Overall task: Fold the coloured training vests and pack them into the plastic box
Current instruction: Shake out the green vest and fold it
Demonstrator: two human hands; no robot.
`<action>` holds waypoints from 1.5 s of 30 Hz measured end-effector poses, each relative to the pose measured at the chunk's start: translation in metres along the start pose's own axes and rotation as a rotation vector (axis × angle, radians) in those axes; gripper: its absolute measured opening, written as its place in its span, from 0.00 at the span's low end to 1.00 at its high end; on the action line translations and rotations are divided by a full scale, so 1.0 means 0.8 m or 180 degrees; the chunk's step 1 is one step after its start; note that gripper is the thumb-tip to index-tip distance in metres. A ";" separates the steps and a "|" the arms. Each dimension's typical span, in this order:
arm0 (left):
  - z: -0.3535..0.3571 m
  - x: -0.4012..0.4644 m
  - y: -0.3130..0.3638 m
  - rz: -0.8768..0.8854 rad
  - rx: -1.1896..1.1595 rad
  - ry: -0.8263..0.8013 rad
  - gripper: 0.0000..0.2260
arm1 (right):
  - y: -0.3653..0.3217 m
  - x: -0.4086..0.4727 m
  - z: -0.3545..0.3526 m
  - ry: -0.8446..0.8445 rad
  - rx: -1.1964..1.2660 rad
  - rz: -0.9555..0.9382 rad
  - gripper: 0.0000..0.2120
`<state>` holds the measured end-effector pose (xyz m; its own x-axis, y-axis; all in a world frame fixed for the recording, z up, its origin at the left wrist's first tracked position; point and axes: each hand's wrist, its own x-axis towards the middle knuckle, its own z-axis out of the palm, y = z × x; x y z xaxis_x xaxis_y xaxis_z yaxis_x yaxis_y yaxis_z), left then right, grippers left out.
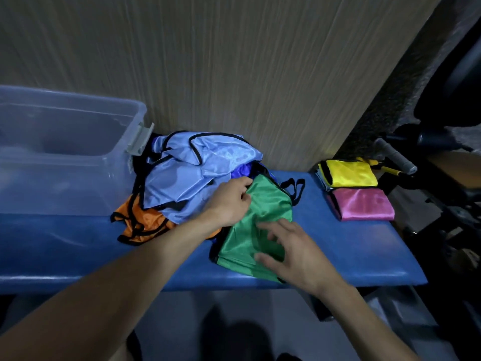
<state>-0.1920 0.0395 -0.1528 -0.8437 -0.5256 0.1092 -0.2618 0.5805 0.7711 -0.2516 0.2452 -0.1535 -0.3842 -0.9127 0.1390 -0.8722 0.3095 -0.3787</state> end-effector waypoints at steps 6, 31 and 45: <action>-0.011 -0.014 0.000 0.0009 0.0541 0.0102 0.20 | 0.014 -0.031 0.025 -0.0566 -0.0778 -0.0097 0.43; 0.005 -0.126 -0.062 0.1946 0.1293 -0.0468 0.24 | 0.023 -0.043 0.031 0.0747 -0.0084 -0.0091 0.17; 0.008 -0.094 0.039 0.1025 -0.0734 0.0341 0.18 | 0.041 -0.052 -0.056 0.0766 0.1524 0.0483 0.09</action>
<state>-0.1398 0.1014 -0.1410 -0.8086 -0.4086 0.4234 0.1299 0.5778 0.8058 -0.2782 0.3056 -0.1306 -0.6021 -0.7632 0.2344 -0.5884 0.2257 -0.7764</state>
